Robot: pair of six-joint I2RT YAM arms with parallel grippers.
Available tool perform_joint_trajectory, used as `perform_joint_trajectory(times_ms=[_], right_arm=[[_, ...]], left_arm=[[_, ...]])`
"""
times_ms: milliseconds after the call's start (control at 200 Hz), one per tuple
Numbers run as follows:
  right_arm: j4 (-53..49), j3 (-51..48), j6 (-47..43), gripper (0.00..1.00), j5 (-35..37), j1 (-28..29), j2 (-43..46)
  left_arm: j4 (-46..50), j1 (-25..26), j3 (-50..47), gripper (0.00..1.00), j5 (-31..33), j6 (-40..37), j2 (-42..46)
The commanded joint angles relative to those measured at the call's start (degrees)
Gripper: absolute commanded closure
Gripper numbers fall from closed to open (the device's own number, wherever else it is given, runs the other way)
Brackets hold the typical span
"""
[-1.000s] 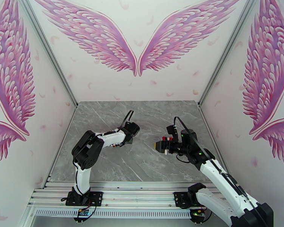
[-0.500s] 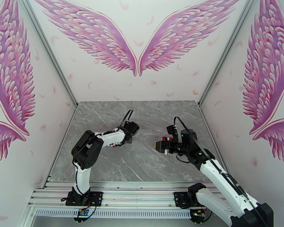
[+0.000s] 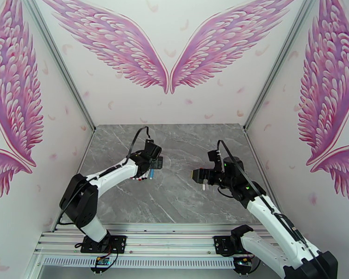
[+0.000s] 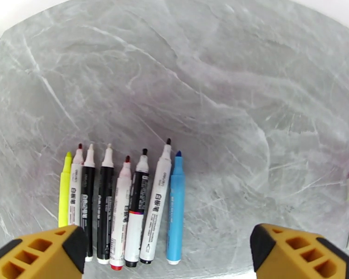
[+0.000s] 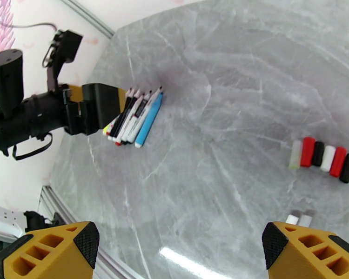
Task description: Open the pen caps
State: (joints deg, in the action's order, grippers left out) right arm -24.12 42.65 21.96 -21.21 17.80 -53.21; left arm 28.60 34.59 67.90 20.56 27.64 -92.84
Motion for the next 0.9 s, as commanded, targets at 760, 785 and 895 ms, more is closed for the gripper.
perform_joint_trajectory(times_ms=[760, 785, 895], right_arm=[[21.11, -8.24, -2.11, 0.01, 26.43, 0.48, -4.33], [21.31, -8.58, -2.38, 0.01, 27.29, 0.5, -4.21], [21.53, -9.21, -4.84, 0.01, 30.11, 0.4, -4.09]], left_arm=[[-27.98, -31.37, -38.93, 0.01, -8.99, -6.29, 35.86], [-29.43, -31.93, -40.38, 0.01, -9.29, -6.92, 37.19], [-31.47, -32.98, -43.3, 0.01, -7.32, -11.64, 41.17]])
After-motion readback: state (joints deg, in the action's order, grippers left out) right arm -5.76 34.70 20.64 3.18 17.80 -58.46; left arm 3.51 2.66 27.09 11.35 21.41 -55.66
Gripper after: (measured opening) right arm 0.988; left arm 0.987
